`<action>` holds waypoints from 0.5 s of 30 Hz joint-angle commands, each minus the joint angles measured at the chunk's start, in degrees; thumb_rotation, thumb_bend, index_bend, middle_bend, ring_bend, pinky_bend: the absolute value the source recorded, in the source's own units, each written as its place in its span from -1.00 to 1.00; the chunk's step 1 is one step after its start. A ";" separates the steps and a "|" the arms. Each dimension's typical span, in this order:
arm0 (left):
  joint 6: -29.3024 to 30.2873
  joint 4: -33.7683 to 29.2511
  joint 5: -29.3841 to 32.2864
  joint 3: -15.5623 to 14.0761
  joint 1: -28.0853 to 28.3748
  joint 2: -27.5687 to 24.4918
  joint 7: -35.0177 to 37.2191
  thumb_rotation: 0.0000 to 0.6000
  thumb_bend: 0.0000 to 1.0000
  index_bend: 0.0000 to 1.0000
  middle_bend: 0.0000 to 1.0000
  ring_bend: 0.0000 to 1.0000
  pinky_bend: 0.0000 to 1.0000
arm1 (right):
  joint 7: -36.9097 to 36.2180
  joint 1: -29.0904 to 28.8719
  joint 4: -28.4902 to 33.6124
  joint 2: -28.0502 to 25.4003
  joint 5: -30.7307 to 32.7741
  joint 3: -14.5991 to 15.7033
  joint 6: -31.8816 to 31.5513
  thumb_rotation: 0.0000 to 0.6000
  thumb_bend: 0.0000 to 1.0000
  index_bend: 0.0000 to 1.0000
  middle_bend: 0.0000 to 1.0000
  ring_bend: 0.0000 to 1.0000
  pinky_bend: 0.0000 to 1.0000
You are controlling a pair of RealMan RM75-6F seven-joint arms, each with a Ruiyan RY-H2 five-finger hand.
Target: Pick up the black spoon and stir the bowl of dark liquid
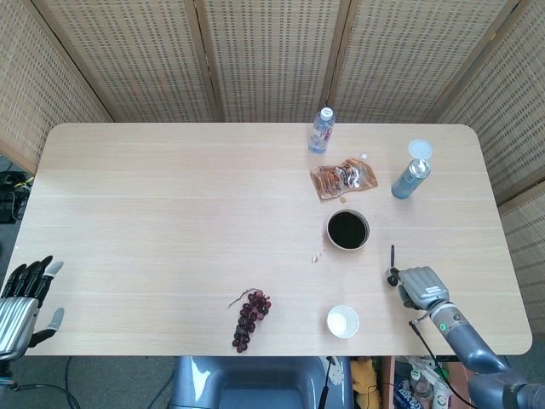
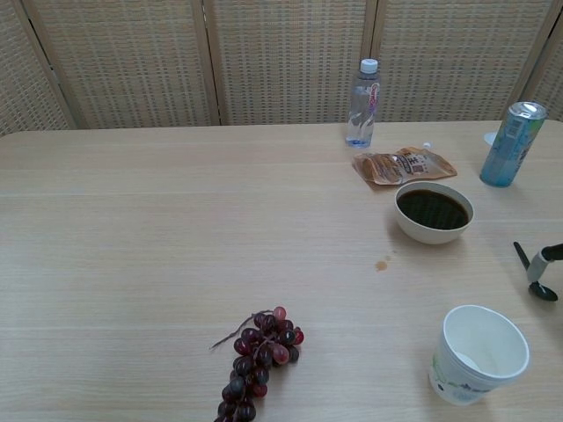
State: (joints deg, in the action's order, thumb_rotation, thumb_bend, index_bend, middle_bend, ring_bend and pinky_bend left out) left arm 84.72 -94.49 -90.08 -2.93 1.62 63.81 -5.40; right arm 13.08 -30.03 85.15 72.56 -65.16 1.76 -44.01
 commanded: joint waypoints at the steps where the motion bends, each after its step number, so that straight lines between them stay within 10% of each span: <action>1: 0.00 0.06 0.01 0.03 0.01 0.04 0.02 1.00 -0.12 -1.00 -1.00 -1.00 -1.00 | 0.33 0.36 0.48 0.01 -0.17 0.52 -0.27 1.00 0.84 -0.45 0.95 1.00 1.00; 15: -0.06 0.23 -0.17 -0.20 -0.06 0.04 0.48 1.00 -0.12 -1.00 -1.00 -1.00 -1.00 | -0.62 1.05 -1.58 1.56 0.61 1.29 0.60 1.00 0.84 -0.45 0.95 1.00 1.00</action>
State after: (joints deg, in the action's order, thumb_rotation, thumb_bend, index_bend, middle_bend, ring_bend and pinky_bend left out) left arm 84.66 -94.26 -90.25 -3.13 1.57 63.85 -4.92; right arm 12.54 -29.03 83.68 74.03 -64.58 3.04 -43.45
